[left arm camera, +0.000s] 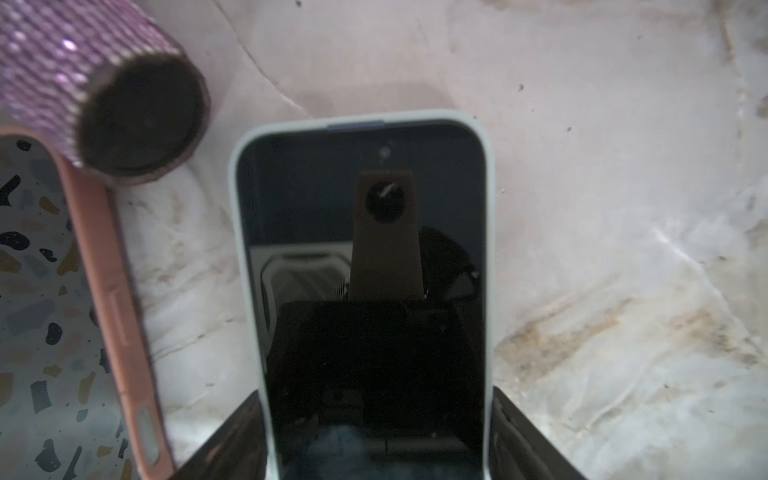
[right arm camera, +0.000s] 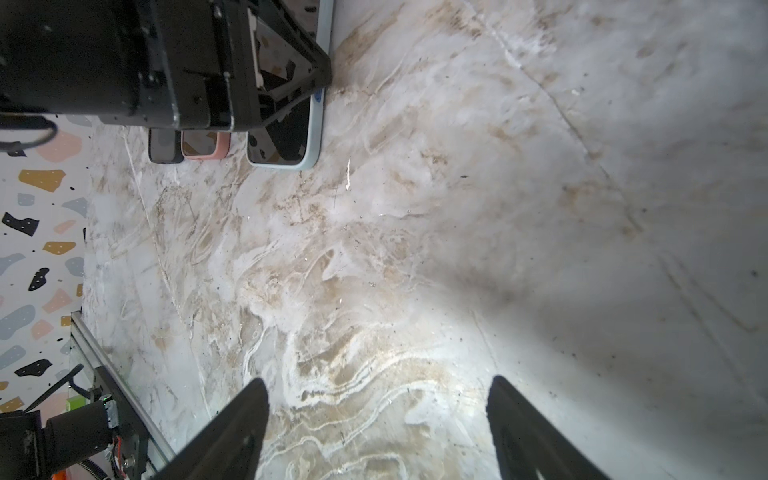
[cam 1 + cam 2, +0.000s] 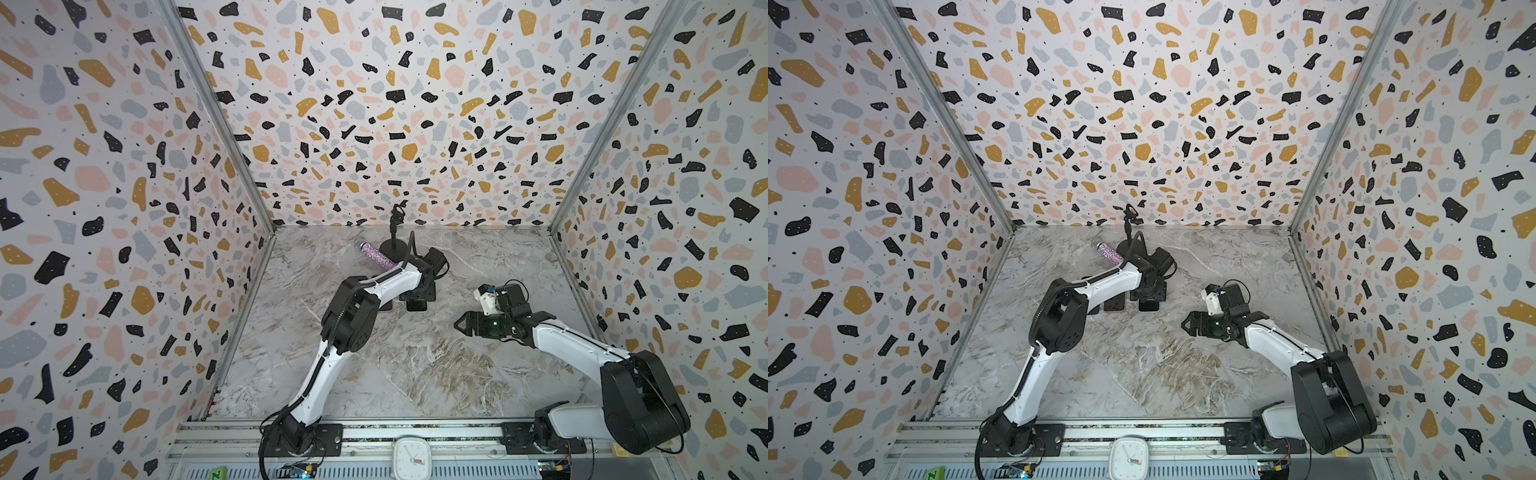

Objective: Put the phone into the phone case

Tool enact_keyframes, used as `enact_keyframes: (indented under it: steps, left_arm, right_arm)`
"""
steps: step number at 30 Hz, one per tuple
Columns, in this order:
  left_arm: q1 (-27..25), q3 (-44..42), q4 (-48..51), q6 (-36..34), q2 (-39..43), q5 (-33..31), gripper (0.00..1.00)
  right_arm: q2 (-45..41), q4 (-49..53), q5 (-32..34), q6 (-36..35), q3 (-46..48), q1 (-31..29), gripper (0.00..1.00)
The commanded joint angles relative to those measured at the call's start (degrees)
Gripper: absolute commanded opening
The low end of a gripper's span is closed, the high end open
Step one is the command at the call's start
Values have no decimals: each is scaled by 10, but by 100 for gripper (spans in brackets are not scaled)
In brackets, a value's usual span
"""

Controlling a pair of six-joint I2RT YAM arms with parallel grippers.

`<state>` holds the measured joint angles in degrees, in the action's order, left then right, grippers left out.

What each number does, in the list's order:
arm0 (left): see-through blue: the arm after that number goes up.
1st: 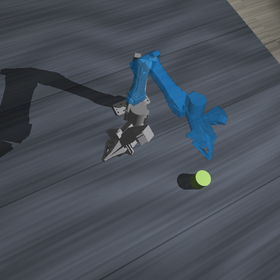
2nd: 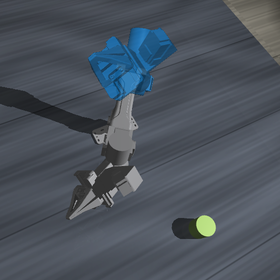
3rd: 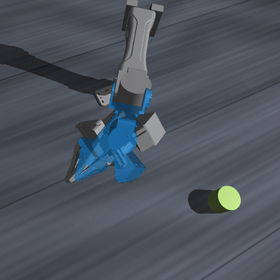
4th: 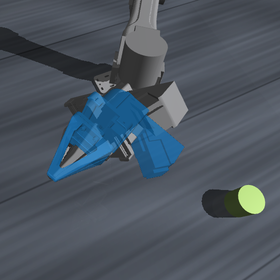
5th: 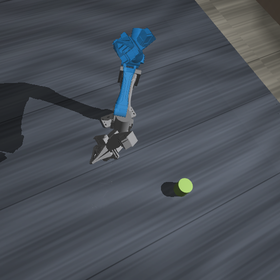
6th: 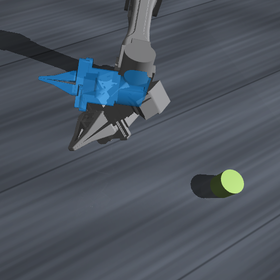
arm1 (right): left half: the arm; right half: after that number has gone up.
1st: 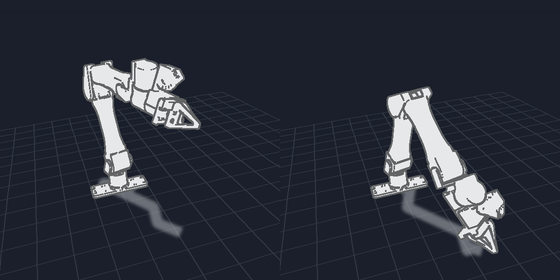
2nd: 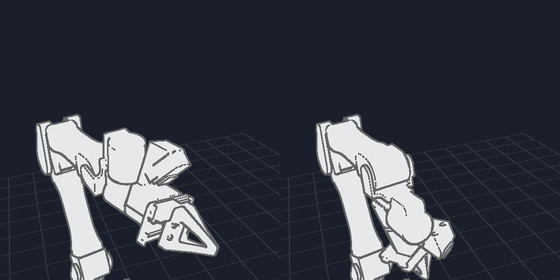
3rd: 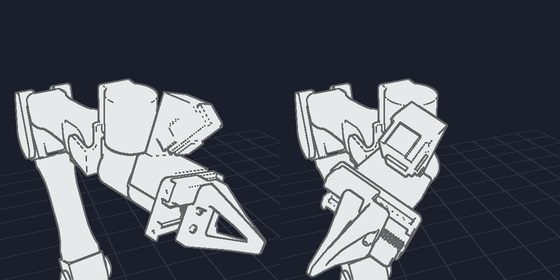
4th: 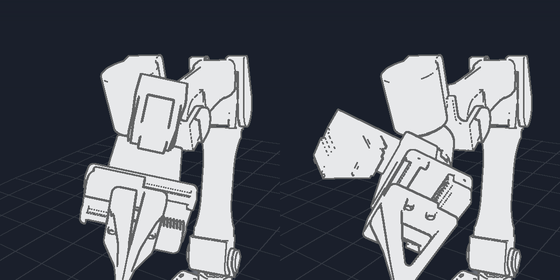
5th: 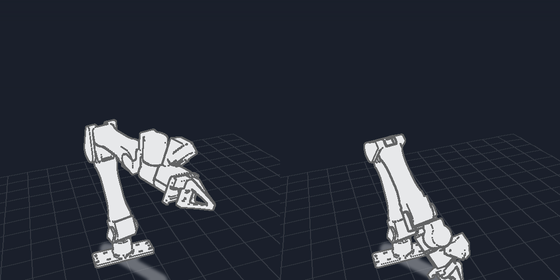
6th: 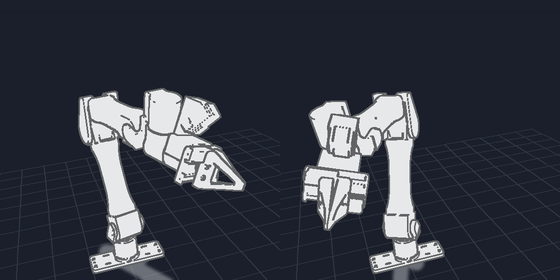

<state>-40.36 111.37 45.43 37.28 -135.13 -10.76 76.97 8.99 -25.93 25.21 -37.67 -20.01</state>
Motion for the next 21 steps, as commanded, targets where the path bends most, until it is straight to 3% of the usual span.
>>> enact_keyframes:
  steps: [1, 5, 9, 12, 14, 16, 19, 21]
  left_arm:
    - [8, 13, -4, -9, -1, 2, 75]
    - [13, 14, -8, -8, -5, 12, 78]
    - [14, 13, -6, -14, 4, 17, 89]
    - [13, -22, -36, -42, 50, 54, 100]
    - [13, -67, -60, -54, 101, 58, 100]
    - [14, -111, -77, -65, 156, 39, 100]
    - [14, -204, -125, -84, 256, -3, 100]
    - [14, -303, -201, -98, 354, -48, 100]
  right_arm:
    - [-11, 12, -1, -1, -21, -3, 80]
    - [-15, 18, 0, -3, -24, -3, 80]
    - [-20, 28, 2, -14, -34, -3, 84]
    - [-34, 39, 4, -29, -50, -3, 89]
    - [-48, 43, 17, -36, -63, -3, 94]
    - [-61, 43, 48, -52, -75, -3, 99]
    - [-78, 21, 164, -66, -69, -4, 99]
    - [-91, -29, 262, -69, -44, -4, 90]
